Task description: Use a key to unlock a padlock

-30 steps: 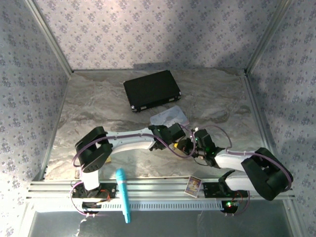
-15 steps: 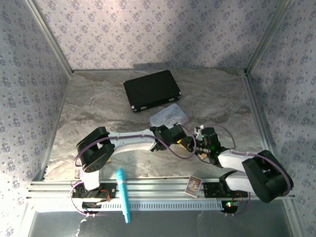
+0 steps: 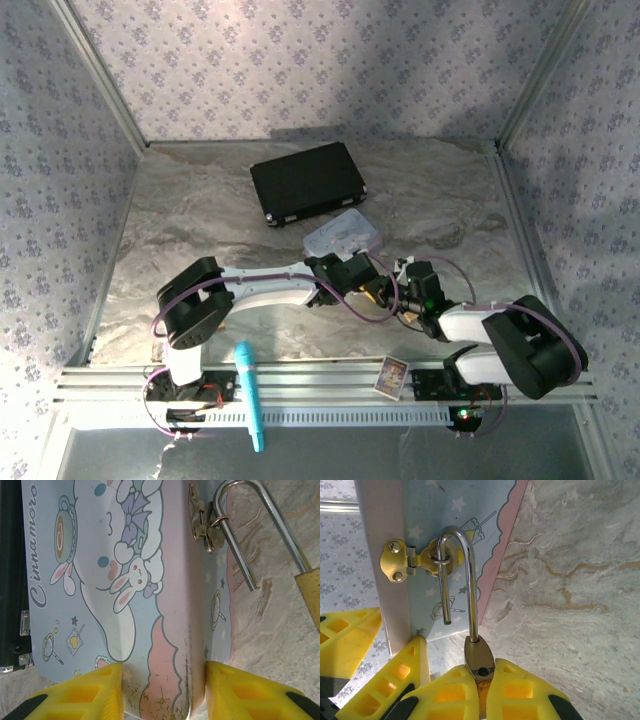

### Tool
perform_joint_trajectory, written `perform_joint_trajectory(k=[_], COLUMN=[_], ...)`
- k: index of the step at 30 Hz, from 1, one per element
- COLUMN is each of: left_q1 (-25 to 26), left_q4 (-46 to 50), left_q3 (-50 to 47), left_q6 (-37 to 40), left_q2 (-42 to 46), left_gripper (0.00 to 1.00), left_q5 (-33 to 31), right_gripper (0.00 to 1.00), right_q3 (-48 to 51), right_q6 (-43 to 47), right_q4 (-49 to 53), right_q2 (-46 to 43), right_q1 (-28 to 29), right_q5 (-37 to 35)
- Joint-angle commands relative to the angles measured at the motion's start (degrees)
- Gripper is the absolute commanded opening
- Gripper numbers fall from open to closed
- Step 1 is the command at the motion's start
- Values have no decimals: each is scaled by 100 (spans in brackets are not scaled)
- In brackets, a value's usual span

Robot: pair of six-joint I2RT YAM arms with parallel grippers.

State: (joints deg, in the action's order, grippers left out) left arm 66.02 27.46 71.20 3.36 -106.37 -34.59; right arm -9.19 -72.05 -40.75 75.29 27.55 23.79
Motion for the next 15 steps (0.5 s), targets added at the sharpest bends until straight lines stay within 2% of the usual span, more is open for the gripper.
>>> perform_joint_trajectory(k=[1,11,15], left_q1=[-10,-10,-10], left_q4=[1044,1046,1080], left_q3=[-436,-418,-414], left_q6=[-77,-94,-99], left_q2=[-682,-762,-772], left_gripper=[41,39,39], left_q5=[1154,1162,1156], right_gripper=[0,0,0], right_q3=[2,-233,-191], right_q6=[-432,-632,-556], right_q4=[-114,-213,-551], right_q2=[53,658,827], right_q1=[-121,26,-22], right_q5=[-752,-1375,-1280])
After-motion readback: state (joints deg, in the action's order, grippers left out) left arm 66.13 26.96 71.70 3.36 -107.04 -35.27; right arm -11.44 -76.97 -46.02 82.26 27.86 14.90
